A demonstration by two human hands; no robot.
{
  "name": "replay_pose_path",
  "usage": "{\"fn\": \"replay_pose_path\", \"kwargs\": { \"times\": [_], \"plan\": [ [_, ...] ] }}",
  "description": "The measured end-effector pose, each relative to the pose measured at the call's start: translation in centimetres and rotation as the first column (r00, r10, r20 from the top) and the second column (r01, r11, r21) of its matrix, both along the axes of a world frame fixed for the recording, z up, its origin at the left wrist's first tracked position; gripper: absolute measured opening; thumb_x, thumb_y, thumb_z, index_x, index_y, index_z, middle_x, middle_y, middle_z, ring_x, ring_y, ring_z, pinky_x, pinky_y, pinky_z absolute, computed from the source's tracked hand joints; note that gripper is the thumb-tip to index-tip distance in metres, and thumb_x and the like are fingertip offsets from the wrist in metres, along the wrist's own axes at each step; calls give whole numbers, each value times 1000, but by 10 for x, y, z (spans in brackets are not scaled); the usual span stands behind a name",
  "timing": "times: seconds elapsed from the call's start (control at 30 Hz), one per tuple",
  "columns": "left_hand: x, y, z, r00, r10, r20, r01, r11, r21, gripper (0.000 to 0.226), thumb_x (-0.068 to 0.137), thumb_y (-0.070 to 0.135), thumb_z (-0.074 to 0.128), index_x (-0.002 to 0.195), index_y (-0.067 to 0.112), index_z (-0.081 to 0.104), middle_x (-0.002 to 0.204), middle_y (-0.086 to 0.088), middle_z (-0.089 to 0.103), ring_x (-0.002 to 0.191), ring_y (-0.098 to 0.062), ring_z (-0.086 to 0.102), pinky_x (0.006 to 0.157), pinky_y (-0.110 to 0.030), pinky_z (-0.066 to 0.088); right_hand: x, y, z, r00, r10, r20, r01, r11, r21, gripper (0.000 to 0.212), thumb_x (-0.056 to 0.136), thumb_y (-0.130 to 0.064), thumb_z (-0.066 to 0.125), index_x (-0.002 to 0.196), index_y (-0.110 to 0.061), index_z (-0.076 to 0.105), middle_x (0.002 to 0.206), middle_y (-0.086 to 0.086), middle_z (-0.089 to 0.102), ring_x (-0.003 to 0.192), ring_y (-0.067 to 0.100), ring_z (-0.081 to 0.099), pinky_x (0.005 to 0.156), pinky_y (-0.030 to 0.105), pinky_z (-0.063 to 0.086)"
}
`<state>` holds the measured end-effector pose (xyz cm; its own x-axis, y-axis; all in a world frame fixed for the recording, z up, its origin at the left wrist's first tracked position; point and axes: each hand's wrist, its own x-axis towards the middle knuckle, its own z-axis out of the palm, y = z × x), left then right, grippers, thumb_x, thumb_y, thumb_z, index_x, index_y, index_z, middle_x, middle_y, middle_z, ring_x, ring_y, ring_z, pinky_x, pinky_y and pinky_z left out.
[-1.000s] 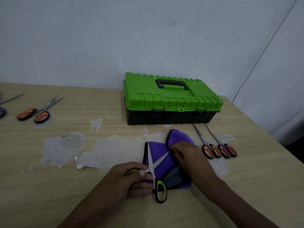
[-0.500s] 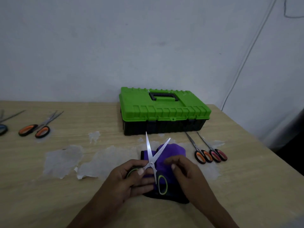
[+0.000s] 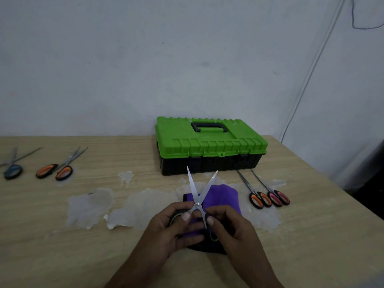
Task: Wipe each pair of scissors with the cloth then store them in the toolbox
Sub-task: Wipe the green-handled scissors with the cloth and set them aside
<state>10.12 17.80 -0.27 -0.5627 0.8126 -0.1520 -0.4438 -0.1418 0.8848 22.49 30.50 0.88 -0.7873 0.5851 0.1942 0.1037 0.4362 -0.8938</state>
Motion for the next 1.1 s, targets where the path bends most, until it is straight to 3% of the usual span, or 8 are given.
{"fn": "replay_pose_path", "kwargs": {
  "times": [0.1, 0.23, 0.37, 0.43, 0.53, 0.73, 0.9, 1.1],
  "plan": [
    [0, 0, 2, 999, 14, 49, -15, 1000, 13, 24, 97, 6, 50, 117, 7, 64, 110, -15, 74, 100, -32, 73, 75, -41, 62, -1, 0, 1, 1000, -5, 14, 4, 999, 39, 13, 93, -22, 58, 98, -31, 66, 88, -7, 69, 82, 10, 65, 70, 24, 53],
    [1, 0, 4, 993, 58, 107, -61, 998, 28, 24, 96, 3, 50, 115, 5, 65, 105, -18, 75, 92, -31, 75, 70, -40, 63, -3, 1, 8, 998, -64, 10, 62, 991, 120, 18, 97, -23, 49, 94, -31, 65, 82, -12, 67, 74, 5, 62, 61, 17, 47],
    [-3, -1, 3, 987, 113, 113, -116, 993, 26, 24, 97, 3, 50, 115, 6, 66, 105, -19, 75, 93, -32, 75, 70, -38, 62, -5, 13, 8, 988, -116, 103, 84, 958, 274, 22, 99, -21, 47, 93, -37, 60, 83, -12, 66, 77, 5, 61, 65, 21, 48],
    [-5, -2, 4, 985, 128, 112, -133, 991, 36, 23, 97, 3, 51, 114, 6, 67, 105, -19, 74, 95, -32, 74, 72, -38, 62, -6, 11, 9, 992, -57, 110, 30, 973, 229, 18, 98, -30, 46, 93, -36, 61, 83, -10, 66, 75, 9, 61, 66, 28, 50],
    [-6, -3, 5, 990, 120, 80, -124, 991, 45, 23, 97, 6, 52, 114, 8, 66, 106, -16, 75, 99, -29, 74, 75, -38, 62, -6, 2, 12, 996, 18, 87, -30, 989, 146, 13, 94, -37, 50, 97, -36, 63, 85, -12, 66, 78, 8, 62, 66, 20, 49],
    [-2, -2, 8, 994, 97, 51, -100, 993, 56, 24, 96, 6, 51, 114, 11, 66, 108, -12, 75, 99, -26, 74, 74, -40, 62, -9, -6, 15, 998, 1, 60, -10, 989, 147, 19, 95, -16, 55, 101, -33, 62, 87, -23, 64, 80, 1, 61, 65, 12, 46],
    [-2, -3, 9, 995, 87, 54, -91, 994, 63, 24, 96, 6, 51, 115, 11, 66, 109, -13, 74, 99, -29, 73, 74, -40, 62, -8, -6, 16, 999, -18, 47, 12, 990, 142, 20, 95, -15, 55, 99, -33, 62, 86, -21, 65, 79, 2, 61, 64, 11, 46],
    [-3, -2, 13, 980, 94, 174, -109, 991, 82, 29, 100, 9, 44, 117, 5, 66, 111, -20, 73, 98, -35, 73, 75, -43, 62, -8, -7, 14, 999, -44, 25, 41, 993, 110, 21, 95, -16, 56, 98, -35, 63, 86, -17, 67, 76, 4, 62, 60, 13, 46]
  ]
}}
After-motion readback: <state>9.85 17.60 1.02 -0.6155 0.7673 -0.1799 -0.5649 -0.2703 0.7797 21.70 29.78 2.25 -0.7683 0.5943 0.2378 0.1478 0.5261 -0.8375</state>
